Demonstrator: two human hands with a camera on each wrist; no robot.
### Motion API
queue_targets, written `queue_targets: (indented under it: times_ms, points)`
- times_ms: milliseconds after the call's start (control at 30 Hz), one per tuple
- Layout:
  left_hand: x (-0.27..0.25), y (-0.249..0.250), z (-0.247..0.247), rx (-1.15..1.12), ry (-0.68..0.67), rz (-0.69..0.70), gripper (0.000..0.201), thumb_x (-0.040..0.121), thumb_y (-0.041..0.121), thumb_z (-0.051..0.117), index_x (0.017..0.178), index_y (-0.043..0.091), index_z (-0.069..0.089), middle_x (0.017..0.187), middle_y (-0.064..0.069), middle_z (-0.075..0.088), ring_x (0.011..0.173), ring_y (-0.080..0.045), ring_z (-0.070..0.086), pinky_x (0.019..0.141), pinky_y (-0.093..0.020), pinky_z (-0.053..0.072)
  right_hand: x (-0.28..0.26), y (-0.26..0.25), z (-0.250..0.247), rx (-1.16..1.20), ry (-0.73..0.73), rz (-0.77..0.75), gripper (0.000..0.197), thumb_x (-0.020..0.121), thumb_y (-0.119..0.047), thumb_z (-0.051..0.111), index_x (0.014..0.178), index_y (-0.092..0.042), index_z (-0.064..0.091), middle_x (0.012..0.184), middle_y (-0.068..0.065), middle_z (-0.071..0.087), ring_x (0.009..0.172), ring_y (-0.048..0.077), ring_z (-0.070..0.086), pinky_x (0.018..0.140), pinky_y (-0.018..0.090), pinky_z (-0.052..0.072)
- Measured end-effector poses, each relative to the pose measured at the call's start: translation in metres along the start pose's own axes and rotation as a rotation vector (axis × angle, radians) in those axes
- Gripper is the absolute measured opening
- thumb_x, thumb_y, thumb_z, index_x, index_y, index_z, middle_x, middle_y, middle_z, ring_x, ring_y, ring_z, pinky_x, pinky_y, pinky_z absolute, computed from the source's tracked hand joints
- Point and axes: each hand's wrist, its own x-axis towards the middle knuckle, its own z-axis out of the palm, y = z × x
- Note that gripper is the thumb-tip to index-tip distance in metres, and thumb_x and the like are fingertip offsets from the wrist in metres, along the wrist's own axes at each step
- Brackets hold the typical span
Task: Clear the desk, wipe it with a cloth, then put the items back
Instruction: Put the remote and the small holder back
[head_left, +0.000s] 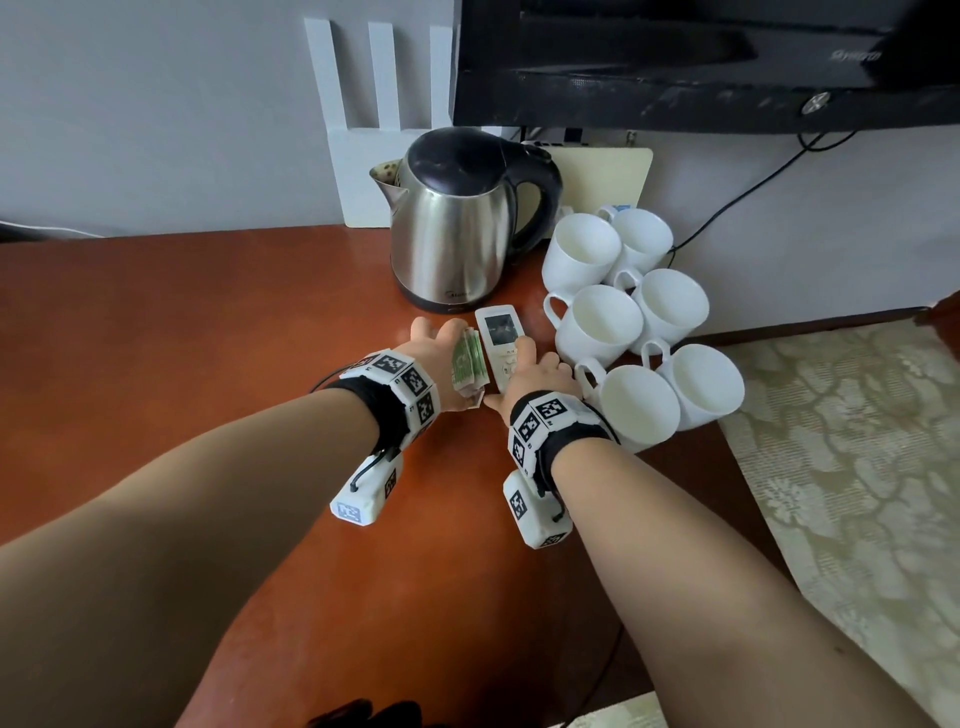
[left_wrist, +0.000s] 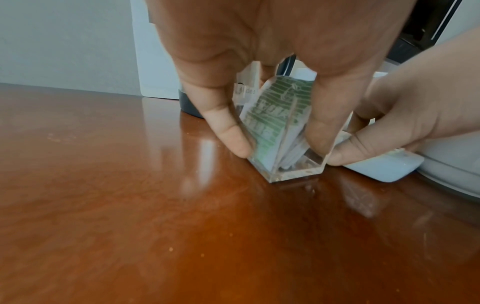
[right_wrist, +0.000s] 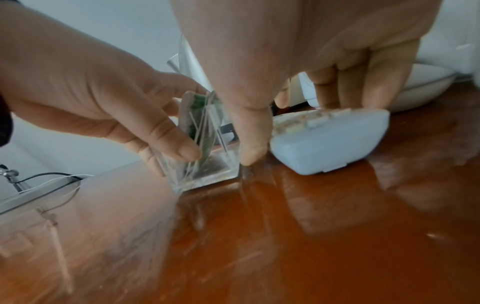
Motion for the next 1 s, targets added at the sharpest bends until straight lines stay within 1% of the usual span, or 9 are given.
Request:
queue_targets:
  times_ms: [167, 233, 367, 467, 533, 633, 767, 867, 1000]
  points:
    - [-0.003, -0.001, 0.001, 0.028, -0.004, -0.003, 0.101, 0.071, 0.042, 0.075, 0.147, 0.03, 0.009, 0.139, -0.006, 0.023, 0.099, -0.027, 0.058, 0.088, -0.042, 0.053, -0.006, 0.0, -0.004, 0.024, -0.009, -0.003, 0.074, 0.084, -0.045, 0.062, 0.139, -0.021, 0.018, 0.132, 0.012, 0.041, 0.122, 0.029, 0.044, 0.096, 0.038, 0.038]
    - [-0.006, -0.002, 0.0, 0.033, 0.0, -0.002, 0.104, 0.071, 0.042, 0.075, 0.148, 0.029, 0.007, 0.143, -0.005, 0.019, 0.103, -0.027, 0.057, 0.09, -0.041, 0.052, -0.009, -0.001, -0.009, 0.03, -0.027, -0.004, 0.074, 0.086, -0.041, 0.06, 0.141, -0.022, 0.015, 0.135, 0.012, 0.036, 0.125, 0.029, 0.039, 0.095, 0.039, 0.039]
    - [-0.016, -0.005, -0.01, 0.056, 0.004, -0.005, 0.111, 0.07, 0.044, 0.076, 0.149, 0.029, 0.001, 0.148, -0.005, 0.011, 0.108, -0.028, 0.057, 0.093, -0.04, 0.051, -0.017, -0.005, -0.026, 0.01, -0.009, -0.051, 0.073, 0.087, -0.032, 0.059, 0.143, -0.022, 0.012, 0.142, 0.01, 0.028, 0.133, 0.028, 0.029, 0.101, 0.039, 0.036]
    - [-0.027, -0.007, -0.021, 0.049, 0.075, 0.008, 0.11, 0.069, 0.044, 0.077, 0.148, 0.032, 0.002, 0.149, -0.005, 0.014, 0.117, -0.027, 0.05, 0.094, -0.039, 0.05, -0.025, -0.012, -0.043, 0.032, 0.038, -0.099, 0.073, 0.088, -0.026, 0.057, 0.145, -0.024, 0.012, 0.147, 0.009, 0.024, 0.135, 0.027, 0.025, 0.104, 0.038, 0.034]
    - [-0.035, -0.01, -0.029, 0.034, 0.123, 0.019, 0.108, 0.07, 0.043, 0.077, 0.148, 0.032, 0.003, 0.148, -0.004, 0.015, 0.126, -0.027, 0.041, 0.101, -0.041, 0.045, -0.03, -0.019, -0.052, 0.038, 0.074, -0.142, 0.075, 0.088, -0.024, 0.055, 0.147, -0.026, 0.009, 0.148, 0.008, 0.023, 0.137, 0.027, 0.023, 0.109, 0.038, 0.029]
    - [-0.053, -0.019, -0.043, 0.024, 0.201, 0.019, 0.102, 0.073, 0.043, 0.073, 0.148, 0.031, 0.005, 0.149, -0.004, 0.015, 0.136, -0.026, 0.026, 0.11, -0.043, 0.035, -0.042, -0.034, -0.065, 0.059, 0.149, -0.235, 0.079, 0.088, -0.027, 0.054, 0.148, -0.029, 0.003, 0.151, 0.008, 0.02, 0.141, 0.027, 0.017, 0.115, 0.039, 0.022]
    - [-0.082, -0.044, -0.061, 0.031, 0.317, 0.022, 0.088, 0.079, 0.046, 0.061, 0.148, 0.033, 0.007, 0.151, -0.002, 0.016, 0.14, -0.025, 0.019, 0.115, -0.042, 0.025, -0.06, -0.062, -0.082, 0.093, 0.154, -0.369, 0.082, 0.09, -0.036, 0.054, 0.149, -0.031, -0.002, 0.159, 0.003, 0.002, 0.147, 0.025, -0.002, 0.117, 0.042, 0.011]
    - [-0.103, -0.071, -0.071, 0.054, 0.335, -0.033, 0.1, 0.077, 0.048, 0.068, 0.148, 0.035, -0.001, 0.156, -0.001, 0.008, 0.144, -0.025, 0.013, 0.117, -0.043, 0.022, -0.073, -0.089, -0.088, 0.073, 0.141, -0.44, 0.082, 0.09, -0.043, 0.051, 0.148, -0.034, -0.006, 0.159, 0.001, -0.005, 0.147, 0.024, -0.006, 0.117, 0.044, 0.008]
    - [-0.128, -0.114, -0.079, 0.075, 0.374, -0.063, 0.105, 0.076, 0.046, 0.071, 0.148, 0.037, -0.005, 0.157, 0.0, 0.003, 0.145, -0.025, 0.01, 0.118, -0.043, 0.018, -0.097, -0.126, -0.089, 0.045, 0.137, -0.546, 0.078, 0.092, -0.047, 0.047, 0.149, -0.033, -0.003, 0.159, 0.0, -0.007, 0.147, 0.024, -0.007, 0.118, 0.042, 0.006]
